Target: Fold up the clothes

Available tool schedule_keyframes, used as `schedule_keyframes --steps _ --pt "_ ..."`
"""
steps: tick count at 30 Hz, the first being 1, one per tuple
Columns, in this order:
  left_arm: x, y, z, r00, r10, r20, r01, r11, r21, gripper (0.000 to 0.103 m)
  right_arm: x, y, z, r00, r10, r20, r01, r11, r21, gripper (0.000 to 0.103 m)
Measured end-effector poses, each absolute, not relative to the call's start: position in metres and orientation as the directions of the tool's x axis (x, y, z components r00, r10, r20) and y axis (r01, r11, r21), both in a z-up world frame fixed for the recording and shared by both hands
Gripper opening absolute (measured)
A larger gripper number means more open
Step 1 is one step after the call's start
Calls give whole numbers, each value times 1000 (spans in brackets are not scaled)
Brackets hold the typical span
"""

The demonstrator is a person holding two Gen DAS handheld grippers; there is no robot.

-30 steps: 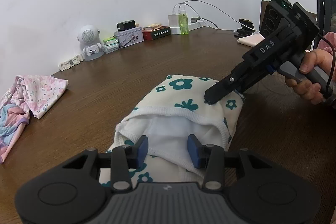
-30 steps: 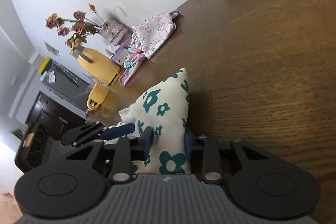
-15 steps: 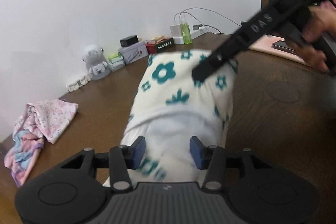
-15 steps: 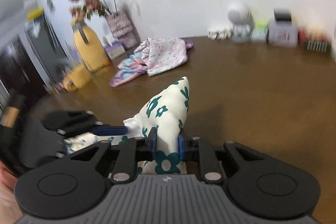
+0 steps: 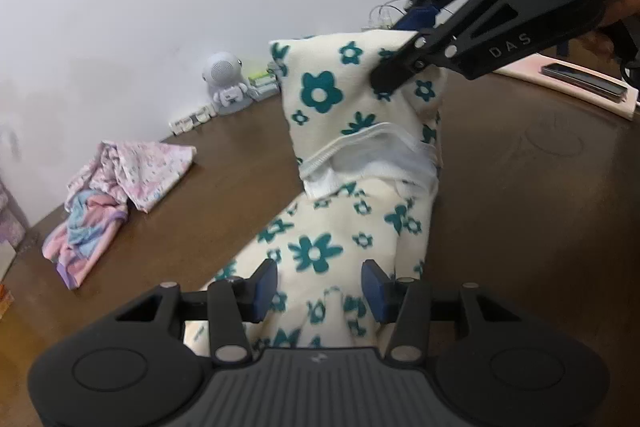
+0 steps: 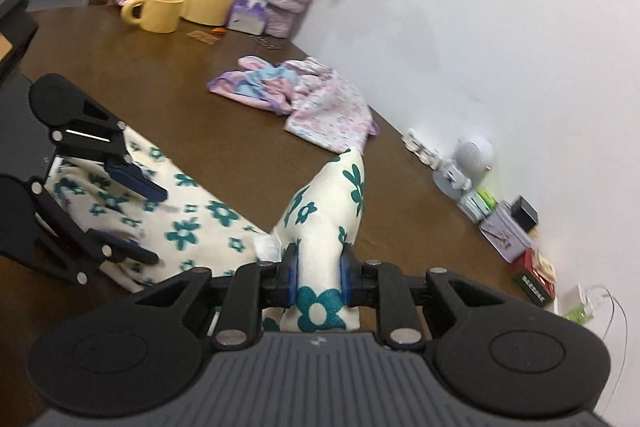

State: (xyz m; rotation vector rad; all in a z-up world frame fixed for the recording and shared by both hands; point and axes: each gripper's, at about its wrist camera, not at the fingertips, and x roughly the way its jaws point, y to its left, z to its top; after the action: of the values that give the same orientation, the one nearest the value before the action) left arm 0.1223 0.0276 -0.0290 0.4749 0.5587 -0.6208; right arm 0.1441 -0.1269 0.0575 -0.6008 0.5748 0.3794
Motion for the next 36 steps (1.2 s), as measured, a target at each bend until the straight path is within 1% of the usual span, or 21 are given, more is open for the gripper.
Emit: schedule_keyframes --steps 5,11,15,21,28,32,36 --pt "127 37 -35 643 -457 -615 670 724 163 45 149 -99 50 746 206 -633 -544 737 -401 19" --pt "117 44 -34 628 -492 -603 693 706 147 46 152 -67 25 694 256 -673 -623 682 -383 19" --pt "103 61 -25 639 -507 -579 685 718 127 46 157 -57 13 663 279 -694 -650 675 -349 20" --pt "100 79 -19 666 -485 -567 645 756 110 46 157 -51 4 638 311 -705 -672 671 -312 21" --pt "108 81 -27 648 -467 -602 631 772 79 47 153 -51 -5 632 330 -701 -682 666 -301 23" --pt "110 80 -29 642 -464 -610 629 773 75 47 150 -56 0 653 356 -669 -670 684 -289 21" --pt "110 79 -29 640 -460 -615 629 774 76 48 146 -64 22 680 405 -611 -665 693 -280 19"
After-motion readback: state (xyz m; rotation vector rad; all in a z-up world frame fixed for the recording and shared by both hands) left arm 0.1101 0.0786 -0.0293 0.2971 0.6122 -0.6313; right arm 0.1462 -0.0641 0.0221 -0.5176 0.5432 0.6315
